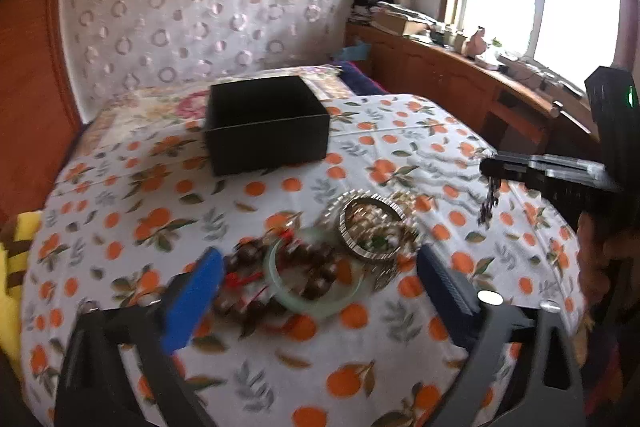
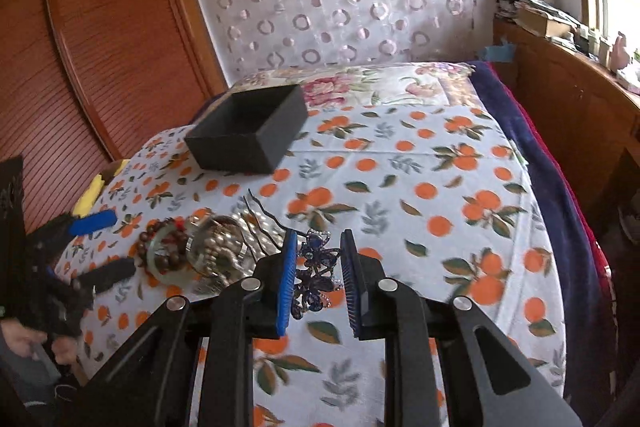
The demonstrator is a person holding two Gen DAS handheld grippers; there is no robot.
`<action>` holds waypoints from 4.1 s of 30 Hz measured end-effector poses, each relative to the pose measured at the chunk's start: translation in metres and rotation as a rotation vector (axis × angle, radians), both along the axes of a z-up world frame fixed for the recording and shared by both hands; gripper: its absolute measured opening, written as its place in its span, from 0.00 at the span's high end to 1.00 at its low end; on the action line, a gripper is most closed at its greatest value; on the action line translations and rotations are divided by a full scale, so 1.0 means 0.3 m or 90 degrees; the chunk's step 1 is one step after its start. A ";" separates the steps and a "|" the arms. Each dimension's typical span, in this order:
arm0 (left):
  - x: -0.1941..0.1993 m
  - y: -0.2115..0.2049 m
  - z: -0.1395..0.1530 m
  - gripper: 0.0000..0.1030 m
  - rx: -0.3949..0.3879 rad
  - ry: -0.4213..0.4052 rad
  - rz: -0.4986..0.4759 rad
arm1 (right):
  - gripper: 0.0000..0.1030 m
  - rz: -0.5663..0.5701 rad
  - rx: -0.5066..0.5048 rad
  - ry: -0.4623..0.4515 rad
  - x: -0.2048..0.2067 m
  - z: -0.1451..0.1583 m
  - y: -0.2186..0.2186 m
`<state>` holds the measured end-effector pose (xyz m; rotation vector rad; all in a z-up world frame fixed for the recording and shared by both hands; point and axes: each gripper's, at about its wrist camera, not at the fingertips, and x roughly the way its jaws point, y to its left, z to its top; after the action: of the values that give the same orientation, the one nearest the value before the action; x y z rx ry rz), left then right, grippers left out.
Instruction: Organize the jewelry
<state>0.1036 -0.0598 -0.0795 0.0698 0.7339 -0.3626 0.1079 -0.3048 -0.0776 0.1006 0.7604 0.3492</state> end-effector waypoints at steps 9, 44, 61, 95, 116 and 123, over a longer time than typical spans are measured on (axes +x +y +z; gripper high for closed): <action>0.129 -0.079 -0.037 0.66 -0.008 0.066 -0.053 | 0.76 -0.007 0.009 0.012 -0.012 -0.043 -0.045; 0.128 -0.065 0.049 0.96 0.175 -0.036 -0.006 | 0.76 0.016 0.008 -0.005 0.001 -0.003 0.019; 0.183 0.020 0.045 0.96 0.115 -0.086 0.099 | 0.76 0.019 0.008 0.007 -0.009 -0.029 0.034; 0.637 0.034 0.078 0.95 0.076 -0.006 0.074 | 0.76 0.044 0.000 -0.039 0.419 0.130 0.112; 0.559 0.205 0.137 0.59 0.020 -0.038 0.079 | 0.76 0.125 -0.051 -0.031 0.596 0.122 0.350; 0.484 0.314 0.131 0.54 0.019 -0.047 0.105 | 0.76 0.164 -0.110 -0.033 0.620 0.121 0.468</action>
<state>0.2489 0.0345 -0.0402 0.0502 0.6676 -0.1906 0.2938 -0.1644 -0.0413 -0.1700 0.7507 0.5269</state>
